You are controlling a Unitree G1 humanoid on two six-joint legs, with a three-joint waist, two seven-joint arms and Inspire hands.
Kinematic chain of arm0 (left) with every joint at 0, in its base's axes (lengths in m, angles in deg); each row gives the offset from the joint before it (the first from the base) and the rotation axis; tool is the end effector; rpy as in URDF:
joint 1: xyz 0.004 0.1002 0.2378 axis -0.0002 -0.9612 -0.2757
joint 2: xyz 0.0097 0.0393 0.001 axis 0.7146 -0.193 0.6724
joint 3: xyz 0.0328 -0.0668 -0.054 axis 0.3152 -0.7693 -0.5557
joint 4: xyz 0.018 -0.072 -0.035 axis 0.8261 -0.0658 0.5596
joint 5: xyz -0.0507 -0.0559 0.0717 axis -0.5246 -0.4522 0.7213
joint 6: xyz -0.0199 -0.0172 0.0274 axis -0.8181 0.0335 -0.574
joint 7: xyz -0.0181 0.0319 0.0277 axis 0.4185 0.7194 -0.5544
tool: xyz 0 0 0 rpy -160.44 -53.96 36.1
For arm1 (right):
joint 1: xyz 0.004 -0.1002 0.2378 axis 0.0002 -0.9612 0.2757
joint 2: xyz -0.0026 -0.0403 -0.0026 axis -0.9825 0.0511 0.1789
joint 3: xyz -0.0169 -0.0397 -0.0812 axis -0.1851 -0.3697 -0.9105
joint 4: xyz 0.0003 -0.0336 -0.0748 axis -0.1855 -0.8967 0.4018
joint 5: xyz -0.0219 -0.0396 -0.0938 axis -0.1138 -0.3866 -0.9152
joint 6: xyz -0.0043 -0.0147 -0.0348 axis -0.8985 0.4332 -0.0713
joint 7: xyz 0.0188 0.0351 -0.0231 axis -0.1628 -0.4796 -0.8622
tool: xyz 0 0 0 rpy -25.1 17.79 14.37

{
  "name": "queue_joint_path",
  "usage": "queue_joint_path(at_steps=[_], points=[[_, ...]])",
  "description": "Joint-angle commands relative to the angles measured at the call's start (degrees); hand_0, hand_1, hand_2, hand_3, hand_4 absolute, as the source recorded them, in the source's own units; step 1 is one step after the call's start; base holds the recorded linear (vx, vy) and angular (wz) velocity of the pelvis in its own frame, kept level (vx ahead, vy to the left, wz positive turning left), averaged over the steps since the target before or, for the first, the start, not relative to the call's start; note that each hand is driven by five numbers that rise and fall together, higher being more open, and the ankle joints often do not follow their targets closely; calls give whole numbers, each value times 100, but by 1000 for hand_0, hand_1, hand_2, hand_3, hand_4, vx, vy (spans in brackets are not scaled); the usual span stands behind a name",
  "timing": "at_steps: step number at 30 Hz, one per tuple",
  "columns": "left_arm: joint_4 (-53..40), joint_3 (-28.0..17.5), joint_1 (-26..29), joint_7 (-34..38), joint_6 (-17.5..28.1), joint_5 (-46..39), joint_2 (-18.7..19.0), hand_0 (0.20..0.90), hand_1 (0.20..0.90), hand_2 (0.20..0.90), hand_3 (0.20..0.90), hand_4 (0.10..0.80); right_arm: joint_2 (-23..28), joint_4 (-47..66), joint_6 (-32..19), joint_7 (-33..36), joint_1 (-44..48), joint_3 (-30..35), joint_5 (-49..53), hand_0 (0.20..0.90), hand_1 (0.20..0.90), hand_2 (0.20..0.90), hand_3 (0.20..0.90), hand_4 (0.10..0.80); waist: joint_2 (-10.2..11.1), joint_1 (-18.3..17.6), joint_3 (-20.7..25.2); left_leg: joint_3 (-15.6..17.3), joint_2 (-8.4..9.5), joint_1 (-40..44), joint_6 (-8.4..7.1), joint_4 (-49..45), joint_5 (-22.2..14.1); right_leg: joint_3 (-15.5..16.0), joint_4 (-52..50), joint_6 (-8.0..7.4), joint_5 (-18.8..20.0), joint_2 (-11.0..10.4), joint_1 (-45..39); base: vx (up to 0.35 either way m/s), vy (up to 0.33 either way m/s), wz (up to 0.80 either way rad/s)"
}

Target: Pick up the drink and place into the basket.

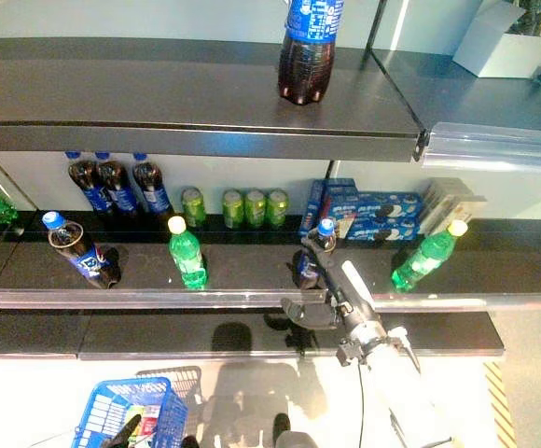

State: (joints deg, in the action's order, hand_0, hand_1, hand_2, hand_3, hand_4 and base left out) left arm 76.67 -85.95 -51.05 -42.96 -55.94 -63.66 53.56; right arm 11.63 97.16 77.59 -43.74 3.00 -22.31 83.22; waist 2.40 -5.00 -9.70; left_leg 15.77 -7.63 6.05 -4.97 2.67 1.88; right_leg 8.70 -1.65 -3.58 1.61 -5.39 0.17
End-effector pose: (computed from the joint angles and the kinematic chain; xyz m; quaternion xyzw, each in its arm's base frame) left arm 0.0529 0.2112 -0.1088 -0.3115 0.3877 0.5181 0.6959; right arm 0.1790 -0.2028 0.0786 -0.2001 -0.0439 0.1150 0.9720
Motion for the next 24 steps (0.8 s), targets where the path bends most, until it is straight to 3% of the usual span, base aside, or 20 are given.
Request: queue_joint_path(at_steps=[1,12,17,24], points=[[-258,-233,56,-47,548,334,602,300,300,300,200,100,212,808,-703,405,427,513,159,900,900,900,900,800,118,-20,171,-79,-28,-46,171,-695,-658,-33,-111,-626,53,-646,39,-2,23,-7],[-280,-226,62,33,533,364,550,300,300,300,200,100,32,1105,-999,2003,328,929,-74,900,900,900,900,800,48,-119,237,65,-19,36,231,-769,-793,-130,-156,-642,19,-661,66,10,20,-5],[-308,-207,16,85,520,372,539,300,300,300,200,100,-20,1040,-1160,2353,224,967,-109,900,900,900,900,800,14,-146,200,89,-27,5,237,-840,-825,-138,-201,-621,-10,-666,97,0,0,0],[-384,-156,-24,136,505,301,526,300,300,300,200,100,9,921,-1091,2212,180,839,176,900,900,900,900,800,-19,-164,155,85,-15,-18,236,-884,-836,-140,-252,-612,-49,-659,121,0,0,0]])
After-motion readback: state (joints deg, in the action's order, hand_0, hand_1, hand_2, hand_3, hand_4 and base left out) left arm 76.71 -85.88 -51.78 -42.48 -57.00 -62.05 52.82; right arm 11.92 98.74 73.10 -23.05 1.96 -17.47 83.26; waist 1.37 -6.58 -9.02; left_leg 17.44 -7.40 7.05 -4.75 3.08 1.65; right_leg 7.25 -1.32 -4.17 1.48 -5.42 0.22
